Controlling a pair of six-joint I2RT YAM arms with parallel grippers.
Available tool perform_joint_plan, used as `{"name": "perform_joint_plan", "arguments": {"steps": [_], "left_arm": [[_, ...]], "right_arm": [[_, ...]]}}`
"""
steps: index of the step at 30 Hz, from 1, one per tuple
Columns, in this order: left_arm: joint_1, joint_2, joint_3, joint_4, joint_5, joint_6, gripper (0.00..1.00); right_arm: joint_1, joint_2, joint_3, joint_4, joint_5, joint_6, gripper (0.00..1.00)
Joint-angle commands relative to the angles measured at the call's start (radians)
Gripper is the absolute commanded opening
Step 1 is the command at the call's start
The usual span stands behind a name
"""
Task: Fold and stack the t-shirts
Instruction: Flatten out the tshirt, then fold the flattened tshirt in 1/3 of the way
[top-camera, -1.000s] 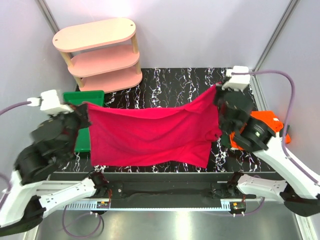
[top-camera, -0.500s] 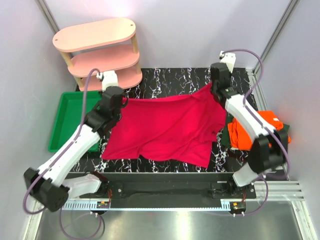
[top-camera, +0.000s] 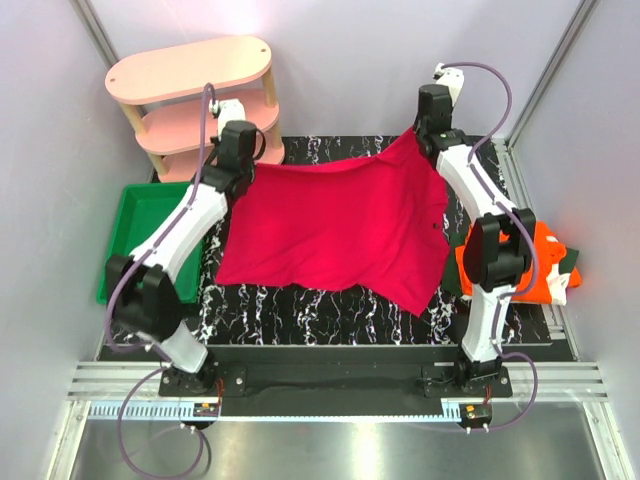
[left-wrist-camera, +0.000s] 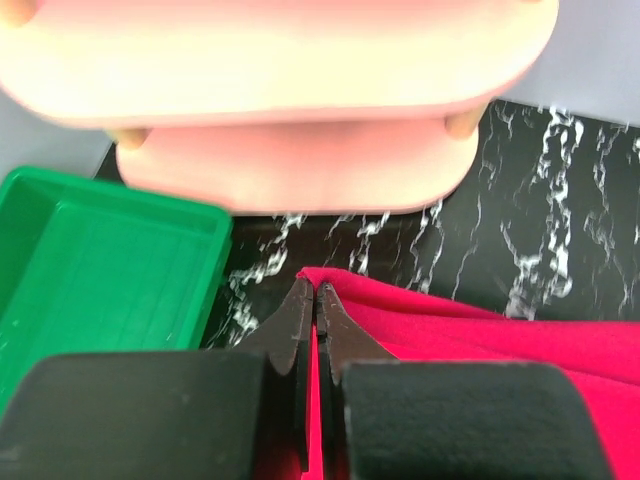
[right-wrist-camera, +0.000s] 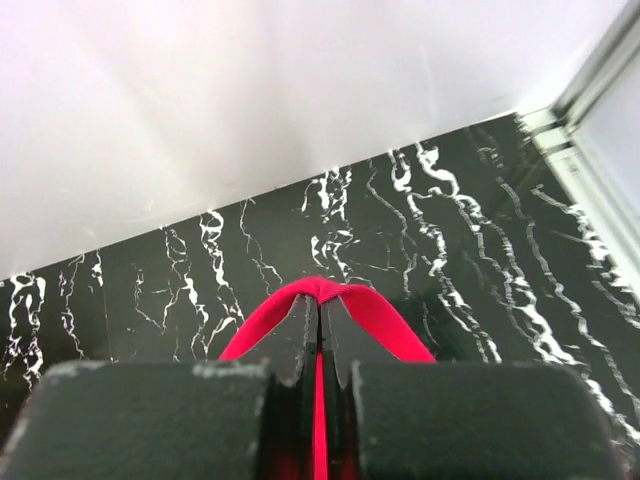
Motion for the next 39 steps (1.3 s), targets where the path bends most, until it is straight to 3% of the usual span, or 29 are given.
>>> {"name": "perform_joint_plan", "arguments": {"steps": [1, 7, 15, 25, 33, 39], "left_arm": [[0.036, 0.073, 0.109, 0.010, 0.049, 0.004, 0.00], [0.103, 0.194, 0.167, 0.013, 0.095, -0.026, 0.00], [0.149, 0.368, 0.371, -0.027, 0.143, -0.035, 0.00], [0.187, 0.547, 0.532, -0.064, 0.217, -0.061, 0.00], [0.193, 0.560, 0.518, -0.071, 0.227, -0.079, 0.00], [0.192, 0.476, 0.382, -0.056, 0.220, -0.093, 0.00]], "right_arm": [[-0.026, 0.078, 0.088, -0.020, -0.079, 0.053, 0.00], [-0.046, 0.198, 0.200, -0.041, -0.123, 0.073, 0.00], [-0.050, 0.326, 0.407, -0.061, -0.169, 0.081, 0.00], [-0.060, 0.402, 0.467, -0.061, -0.200, 0.094, 0.00], [-0.060, 0.392, 0.423, -0.075, -0.215, 0.102, 0.00], [-0.058, 0.298, 0.286, -0.080, -0.172, 0.105, 0.00]]}}
